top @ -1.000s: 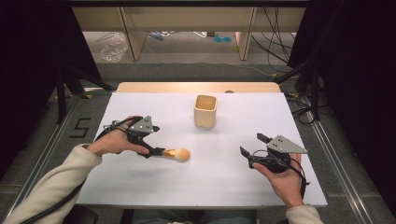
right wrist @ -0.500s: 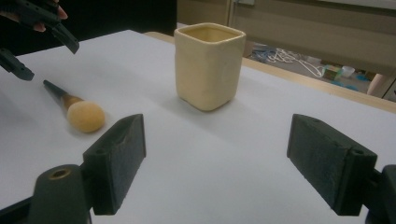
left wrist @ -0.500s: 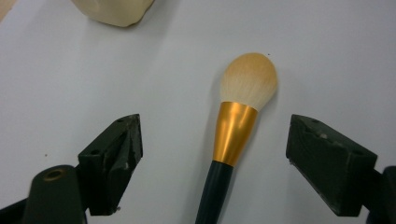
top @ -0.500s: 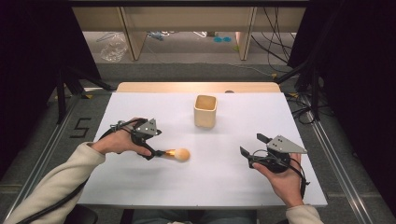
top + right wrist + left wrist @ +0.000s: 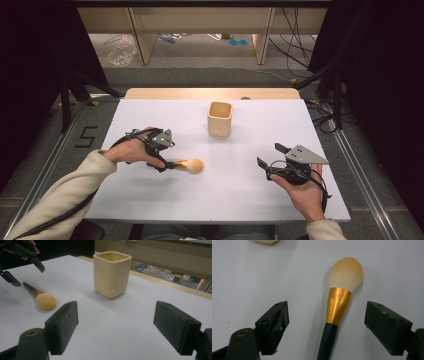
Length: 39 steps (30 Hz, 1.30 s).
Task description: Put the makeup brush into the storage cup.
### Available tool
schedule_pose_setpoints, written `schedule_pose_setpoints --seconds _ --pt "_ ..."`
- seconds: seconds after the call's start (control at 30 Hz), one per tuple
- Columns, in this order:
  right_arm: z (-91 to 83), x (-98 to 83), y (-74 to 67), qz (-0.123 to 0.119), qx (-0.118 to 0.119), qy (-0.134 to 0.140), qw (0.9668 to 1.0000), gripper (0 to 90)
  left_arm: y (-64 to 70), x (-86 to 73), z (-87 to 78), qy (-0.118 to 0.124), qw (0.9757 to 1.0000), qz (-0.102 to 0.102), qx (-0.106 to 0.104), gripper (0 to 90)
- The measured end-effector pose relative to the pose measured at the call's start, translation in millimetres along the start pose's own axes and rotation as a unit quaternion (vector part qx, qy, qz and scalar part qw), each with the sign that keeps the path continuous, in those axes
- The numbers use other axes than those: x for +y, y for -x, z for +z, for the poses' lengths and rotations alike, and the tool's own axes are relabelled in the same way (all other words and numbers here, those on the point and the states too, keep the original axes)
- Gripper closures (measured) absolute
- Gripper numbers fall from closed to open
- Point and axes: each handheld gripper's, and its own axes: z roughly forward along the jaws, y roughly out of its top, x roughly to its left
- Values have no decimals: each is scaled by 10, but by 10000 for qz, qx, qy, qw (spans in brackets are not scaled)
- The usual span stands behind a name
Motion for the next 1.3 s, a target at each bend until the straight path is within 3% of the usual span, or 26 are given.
schedule_pose_setpoints --seconds 0.2,0.7,1.3 --pt "-1 -1 2 -8 5 -5 10000 209 7 4 56 -68 10000 -17 -2 197" --pt "-6 -3 -7 76 42 -70 9999 210 -7 36 145 -388 9990 201 -10 197" --pt "-15 -1 -4 81 57 -152 9998 210 -5 80 205 -488 9979 416 -129 184"
